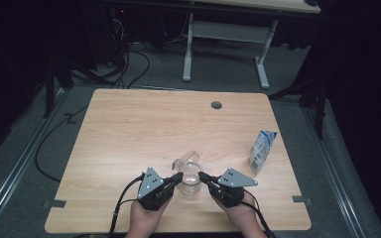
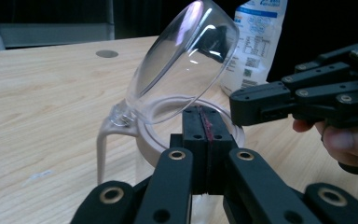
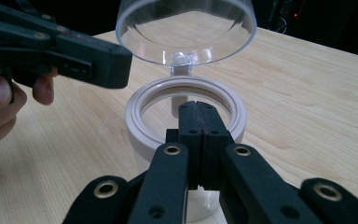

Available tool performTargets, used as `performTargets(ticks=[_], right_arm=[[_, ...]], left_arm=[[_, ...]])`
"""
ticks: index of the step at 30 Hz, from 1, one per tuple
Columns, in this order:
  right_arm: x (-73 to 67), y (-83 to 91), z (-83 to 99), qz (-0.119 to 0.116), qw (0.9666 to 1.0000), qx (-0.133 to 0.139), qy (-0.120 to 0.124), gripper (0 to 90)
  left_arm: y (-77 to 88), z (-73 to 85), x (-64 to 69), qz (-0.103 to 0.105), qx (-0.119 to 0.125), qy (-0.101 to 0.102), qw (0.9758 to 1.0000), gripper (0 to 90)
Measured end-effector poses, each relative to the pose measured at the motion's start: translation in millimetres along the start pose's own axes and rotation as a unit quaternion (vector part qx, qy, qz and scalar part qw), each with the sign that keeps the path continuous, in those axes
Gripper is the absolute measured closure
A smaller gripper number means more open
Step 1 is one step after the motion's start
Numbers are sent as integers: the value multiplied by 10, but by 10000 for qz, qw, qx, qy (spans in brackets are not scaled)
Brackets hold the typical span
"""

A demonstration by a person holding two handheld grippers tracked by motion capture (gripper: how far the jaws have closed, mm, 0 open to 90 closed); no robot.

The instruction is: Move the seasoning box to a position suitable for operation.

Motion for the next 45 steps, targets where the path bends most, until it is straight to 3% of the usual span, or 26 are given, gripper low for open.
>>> performTargets(ticks=[15, 25, 30, 34, 37, 38, 39, 40, 45], right_arm=[[-1, 0, 3, -12, 10000, 16, -4, 897], [-6, 0, 4, -33, 10000, 25, -29, 884], [10, 29, -1, -24, 10000, 37, -63, 863], [116, 95, 22, 127, 9997, 87, -183, 838], [216, 148, 77, 326, 9990, 64, -285, 805], [305, 171, 154, 551, 9980, -23, -307, 782], [305, 171, 154, 551, 9980, -23, -307, 782], [385, 176, 227, 563, 9972, -84, -494, 760], [530, 162, 383, 753, 9948, -290, -624, 720]], left_arm=[[7, -8, -156, -271, 89, 138, 9995, 899], [34, 19, -198, -293, 55, 203, 9993, 899], [70, 53, -217, -319, -69, 32, 9995, 897], [112, 127, -338, -456, -171, 14, 9988, 882], [127, 208, -431, -562, -282, 44, 9980, 871], [122, 248, -468, -614, -352, 59, 9975, 862], [114, 275, -499, -630, -439, 76, 9970, 862], [103, 291, -522, -621, -518, 94, 9967, 829], [74, 419, -670, -918, -956, -68, 9912, 806]])
Point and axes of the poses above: each handheld gripper's, and its own axes: y roughly backward along the jaws, z roughly out of its underside, x roughly to its right, the point moved 1 cm from there along -y, roughly forward along the jaws, and after that the axes turned 5 degrees about -x, right-handed, at the moved point
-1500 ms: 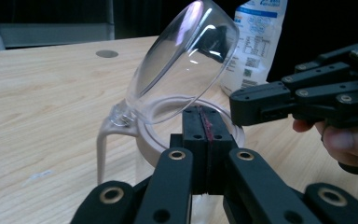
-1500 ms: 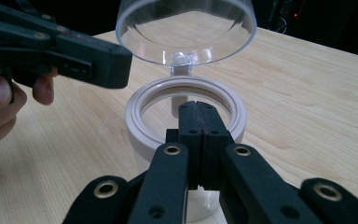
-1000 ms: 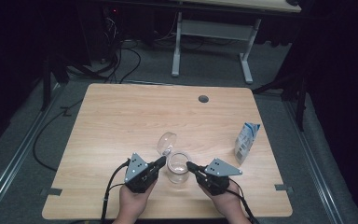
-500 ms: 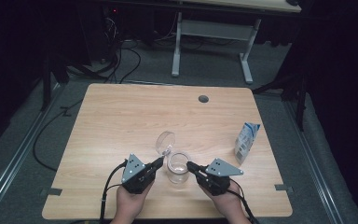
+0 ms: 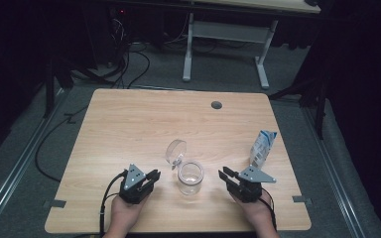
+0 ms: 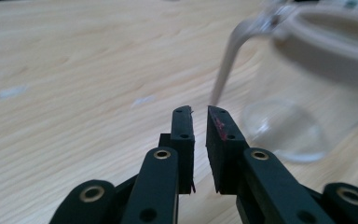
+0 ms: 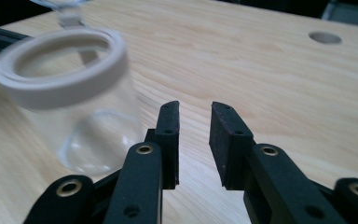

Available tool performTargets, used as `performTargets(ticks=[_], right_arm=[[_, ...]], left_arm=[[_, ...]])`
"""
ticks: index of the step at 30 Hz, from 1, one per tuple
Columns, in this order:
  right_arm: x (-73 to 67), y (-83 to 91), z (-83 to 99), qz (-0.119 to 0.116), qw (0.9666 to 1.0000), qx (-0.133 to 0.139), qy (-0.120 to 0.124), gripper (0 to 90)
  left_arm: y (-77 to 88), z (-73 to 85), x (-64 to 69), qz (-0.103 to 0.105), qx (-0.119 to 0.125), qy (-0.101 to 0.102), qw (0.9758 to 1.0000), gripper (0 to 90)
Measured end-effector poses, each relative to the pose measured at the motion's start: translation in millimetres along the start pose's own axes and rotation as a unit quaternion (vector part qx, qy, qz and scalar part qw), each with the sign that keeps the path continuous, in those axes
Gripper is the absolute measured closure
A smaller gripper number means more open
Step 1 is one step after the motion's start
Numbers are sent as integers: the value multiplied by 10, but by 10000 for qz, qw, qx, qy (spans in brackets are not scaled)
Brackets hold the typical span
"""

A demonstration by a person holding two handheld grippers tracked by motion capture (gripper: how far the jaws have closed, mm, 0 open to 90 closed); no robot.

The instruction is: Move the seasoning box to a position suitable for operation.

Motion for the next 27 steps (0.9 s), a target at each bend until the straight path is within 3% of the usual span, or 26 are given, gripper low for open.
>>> performTargets(ticks=[3, 5, 13, 14, 17, 18, 23, 27], right_arm=[[90, 5, 83, 92, 9999, -96, -31, 689], [172, 30, 186, 209, 9996, -173, -78, 664], [361, 176, 369, 496, 9982, -260, -225, 625], [419, 232, 406, 670, 9971, -276, -242, 622], [474, 290, 418, 696, 9966, -217, -375, 619], [527, 350, 426, 815, 9957, -190, -395, 607], [654, 452, 424, 1072, 9928, -122, -527, 583], [741, 514, 405, 1273, 9898, -28, -644, 506]], left_arm=[[-16, 40, -65, -49, -146, 96, 9998, 794], [-21, 60, -90, -196, -219, 16, 9996, 777], [69, 53, -173, -360, -162, 72, 9992, 762], [74, 63, -199, -412, -174, 88, 9990, 762], [78, 68, -237, -432, -167, 186, 9988, 761], [88, 69, -265, -449, -157, 276, 9985, 761], [99, 68, -287, -447, -163, 333, 9983, 755], [107, 64, -287, -450, -120, 342, 9983, 735]])
Point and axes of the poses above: each handheld gripper's, and its own axes: y roughly backward along the jaws, z roughly out of its underside, x roughly to its right, the point moved 1 cm from there along -y, roughly forward along the jaws, and after that the axes turned 5 degrees about -x, right-handed, at the moved point
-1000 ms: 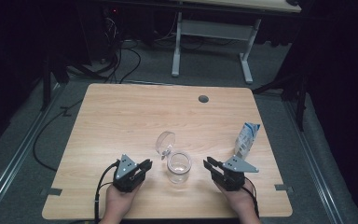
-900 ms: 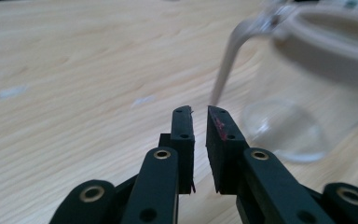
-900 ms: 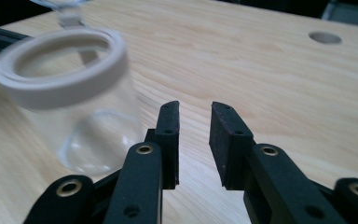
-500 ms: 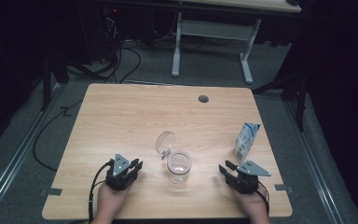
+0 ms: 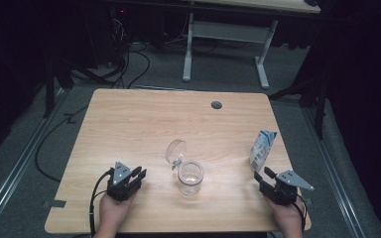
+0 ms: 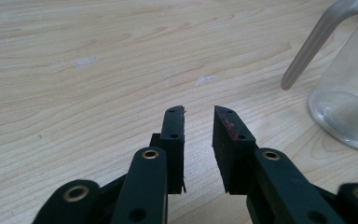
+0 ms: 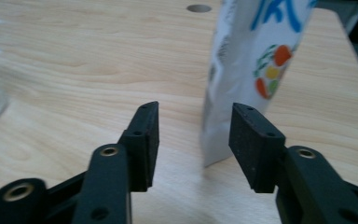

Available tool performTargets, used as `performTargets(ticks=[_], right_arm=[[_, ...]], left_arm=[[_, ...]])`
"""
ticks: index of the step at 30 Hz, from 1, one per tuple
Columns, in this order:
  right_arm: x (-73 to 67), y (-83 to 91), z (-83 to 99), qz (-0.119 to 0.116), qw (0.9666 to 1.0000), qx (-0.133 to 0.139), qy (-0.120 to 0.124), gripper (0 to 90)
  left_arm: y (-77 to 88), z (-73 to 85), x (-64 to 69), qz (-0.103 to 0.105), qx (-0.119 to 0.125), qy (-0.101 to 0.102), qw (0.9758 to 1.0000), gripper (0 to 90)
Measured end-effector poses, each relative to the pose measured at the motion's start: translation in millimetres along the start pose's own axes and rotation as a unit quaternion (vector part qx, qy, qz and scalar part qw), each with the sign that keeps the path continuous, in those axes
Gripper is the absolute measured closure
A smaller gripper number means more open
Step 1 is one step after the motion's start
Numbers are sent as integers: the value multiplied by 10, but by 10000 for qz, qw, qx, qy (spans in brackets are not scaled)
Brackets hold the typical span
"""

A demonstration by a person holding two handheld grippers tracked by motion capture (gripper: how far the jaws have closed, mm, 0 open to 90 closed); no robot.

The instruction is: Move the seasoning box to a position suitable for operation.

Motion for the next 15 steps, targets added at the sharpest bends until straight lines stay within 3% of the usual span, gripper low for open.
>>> performTargets(ticks=[4, 11, 15], right_arm=[[62, -33, -35, 131, 9998, 31, -115, 447], [135, -146, -185, 348, 9992, 148, -140, 475], [96, -187, -295, 547, 9981, 289, -39, 632]], left_arm=[[32, 0, -6, 16, 43, 36, 10000, 716], [136, 36, -32, -74, 181, 36, 9998, 710], [209, 87, -35, -149, 188, 51, 9997, 710]])
Point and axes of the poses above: each handheld gripper's, and its own axes: y roughly backward along the jaws, z roughly out of its underside, x roughly to its right, the point moved 1 cm from there along -y, roughly forward along the jaws, and after that the axes turned 5 degrees about -x, right-handed, at the moved point
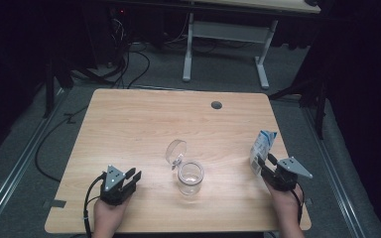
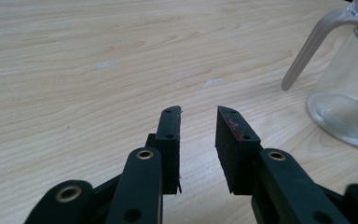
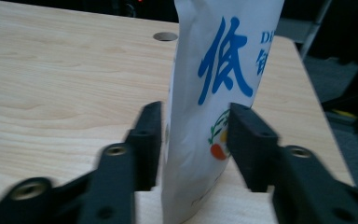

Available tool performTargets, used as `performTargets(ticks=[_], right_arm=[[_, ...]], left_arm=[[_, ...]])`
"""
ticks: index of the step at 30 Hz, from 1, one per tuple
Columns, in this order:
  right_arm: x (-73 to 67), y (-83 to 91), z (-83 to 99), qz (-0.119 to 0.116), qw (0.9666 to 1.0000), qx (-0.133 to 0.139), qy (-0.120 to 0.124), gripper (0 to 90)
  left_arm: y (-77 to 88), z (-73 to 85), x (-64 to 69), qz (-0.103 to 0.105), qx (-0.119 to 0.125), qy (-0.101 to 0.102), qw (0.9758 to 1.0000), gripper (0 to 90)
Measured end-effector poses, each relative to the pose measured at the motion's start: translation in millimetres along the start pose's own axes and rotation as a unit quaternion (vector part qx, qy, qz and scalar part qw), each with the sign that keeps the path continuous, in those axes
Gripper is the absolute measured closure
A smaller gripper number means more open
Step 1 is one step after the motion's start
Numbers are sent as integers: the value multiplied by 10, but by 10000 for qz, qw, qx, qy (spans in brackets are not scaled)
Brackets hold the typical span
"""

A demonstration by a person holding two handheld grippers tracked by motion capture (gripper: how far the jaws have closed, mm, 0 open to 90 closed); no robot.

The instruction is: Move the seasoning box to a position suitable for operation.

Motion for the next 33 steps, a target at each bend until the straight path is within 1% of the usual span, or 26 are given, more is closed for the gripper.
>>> performTargets(ticks=[2, 3, 5, 6, 7, 8, 9, 11, 13, 14, 15, 16, 17, 18, 19, 20, 21, 22, 24, 25, 26, 27, 28, 29, 30, 33], right_arm=[[-11, -13, -6, -26, 10000, -24, -10, 652], [-21, -28, -10, 51, 10000, -23, 10, 704], [-20, -18, -14, 43, 10000, 8, 34, 809], [-17, -14, -14, 53, 10000, 5, 30, 835], [0, 0, -12, 4, 10000, 0, 21, 864], [38, 30, 0, -78, 10000, -10, -14, 885], [38, 30, 0, -78, 10000, -10, -14, 885], [92, 68, 17, -176, 9998, 9, -42, 893], [148, 104, 44, -324, 9994, 35, -136, 890], [172, 119, 59, -355, 9992, 56, -175, 885], [198, 143, 79, -514, 9984, 86, -225, 849], [198, 143, 79, -514, 9984, 86, -225, 849], [201, 147, 82, -567, 9981, 82, -241, 793], [203, 147, 83, -677, 9973, 91, -266, 731], [202, 143, 83, -720, 9970, 88, -272, 679], [195, 115, 74, -746, 9968, 55, -289, 586], [195, 115, 74, -746, 9968, 55, -289, 586], [194, 100, 70, -754, 9967, 45, -284, 552], [186, 60, 55, -731, 9971, 17, -230, 472], [183, 36, 44, -760, 9969, -49, -172, 408], [181, 14, 17, -874, 9960, -92, -175, 429], [174, 19, 10, -805, 9966, -70, -150, 477], [174, 19, 10, -805, 9966, -70, -150, 477], [168, 26, 1, -661, 9978, -28, -98, 519], [165, 34, -5, -624, 9980, 18, -88, 554], [176, 27, -11, -559, 9984, 70, -111, 610]], left_arm=[[13, 12, -4, -5, -6, 8, 10000, 710], [20, 19, -4, -13, -6, 11, 10000, 709], [27, 22, 0, -5, -8, 5, 10000, 708], [22, 17, 8, 13, 3, -1, 10000, 708], [14, 11, 17, 34, 4, -9, 10000, 708], [-10, -4, 34, 77, -2, -47, 10000, 707], [-10, -4, 34, 77, -2, -47, 10000, 706], [-46, -29, 61, 140, -11, -95, 9999, 706], [-77, -55, 83, 201, 3, -129, 9997, 704], [-92, -69, 93, 233, 8, -151, 9996, 702], [-114, -89, 109, 333, 20, -185, 9993, 680], [-114, -89, 109, 333, 20, -185, 9993, 672], [-125, -95, 121, 385, 52, -205, 9990, 672], [-133, -97, 130, 393, 52, -221, 9990, 671], [-134, -98, 138, 388, 43, -247, 9989, 671], [-121, -92, 144, 375, 47, -291, 9989, 671], [-121, -92, 144, 375, 47, -291, 9989, 671], [-100, -82, 143, 372, 70, -282, 9989, 671], [-57, -62, 125, 359, 87, -244, 9990, 671], [-37, -49, 111, 346, 93, -220, 9991, 672], [-7, -30, 84, 330, 107, -167, 9993, 672], [8, -23, 69, 316, 109, -144, 9993, 671], [8, -23, 69, 316, 109, -144, 9993, 671], [24, -17, 53, 301, 128, -112, 9994, 671], [30, -16, 47, 298, 127, -100, 9994, 671], [35, -11, 46, 262, 132, -104, 9995, 669]])
Point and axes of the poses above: each handheld gripper's, and its own axes: y roughly backward along the jaws, z roughly out of its underside, x roughly to its right, the point moved 1 cm from there along -y, roughly forward along the jaws, and after that the axes turned 5 degrees about -x, right-handed, at the moved point
